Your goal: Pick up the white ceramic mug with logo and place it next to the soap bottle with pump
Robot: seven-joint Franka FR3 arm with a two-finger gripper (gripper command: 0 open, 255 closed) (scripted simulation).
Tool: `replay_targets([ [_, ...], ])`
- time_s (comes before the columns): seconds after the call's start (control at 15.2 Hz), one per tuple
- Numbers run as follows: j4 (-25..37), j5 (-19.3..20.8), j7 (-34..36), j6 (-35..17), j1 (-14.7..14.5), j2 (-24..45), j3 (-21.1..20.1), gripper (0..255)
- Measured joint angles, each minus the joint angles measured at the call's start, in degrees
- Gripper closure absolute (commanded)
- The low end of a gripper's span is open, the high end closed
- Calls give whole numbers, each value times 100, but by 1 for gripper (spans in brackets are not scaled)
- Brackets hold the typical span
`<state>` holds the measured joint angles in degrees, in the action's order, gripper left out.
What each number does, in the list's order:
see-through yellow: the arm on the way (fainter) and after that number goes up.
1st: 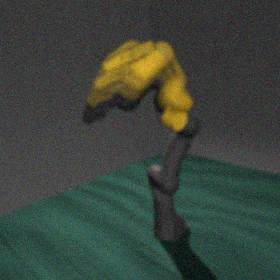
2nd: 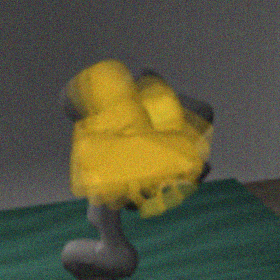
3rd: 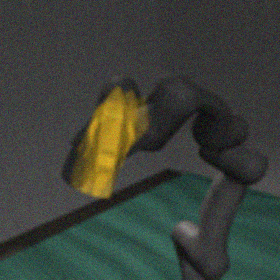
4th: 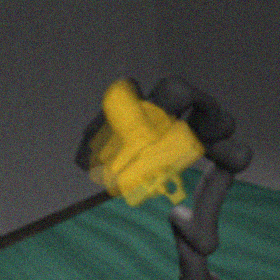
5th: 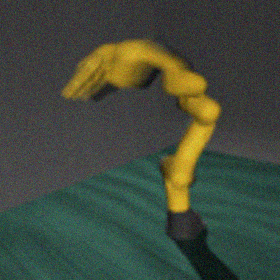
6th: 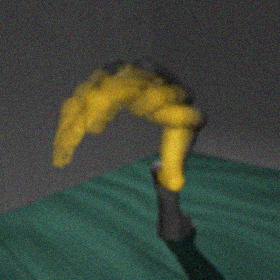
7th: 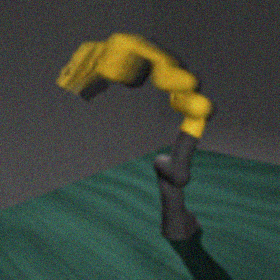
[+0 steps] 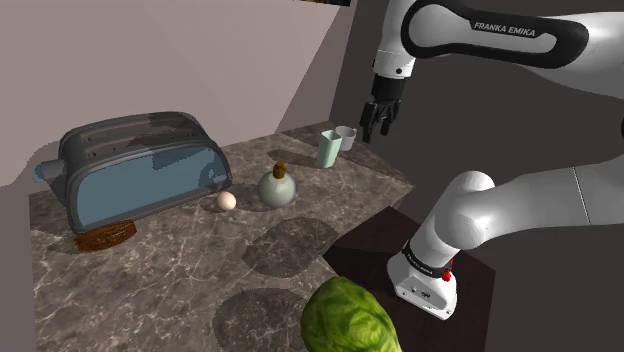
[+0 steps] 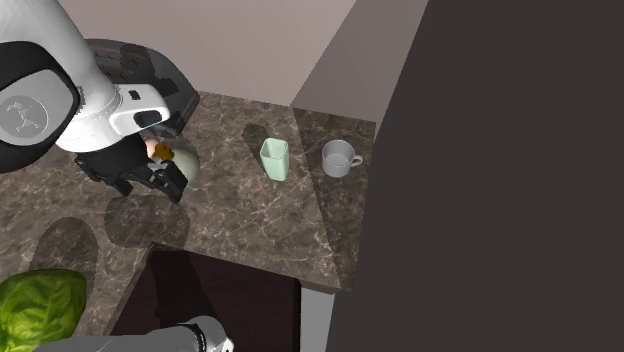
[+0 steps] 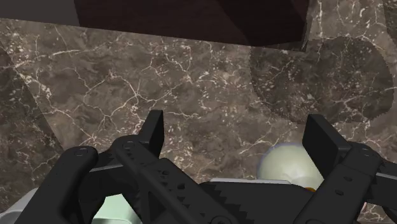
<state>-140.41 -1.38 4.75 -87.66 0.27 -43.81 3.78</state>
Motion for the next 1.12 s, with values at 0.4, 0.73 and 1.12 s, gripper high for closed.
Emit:
replay_targets([
  [0.4, -47, 312, -413, -596, 129, 499, 330, 0],
  [0.73, -47, 622, -910, -1433, 269, 1239, 743, 0],
  [1.12, 301, 774, -1464, -2305, 359, 2323, 1178, 0],
])
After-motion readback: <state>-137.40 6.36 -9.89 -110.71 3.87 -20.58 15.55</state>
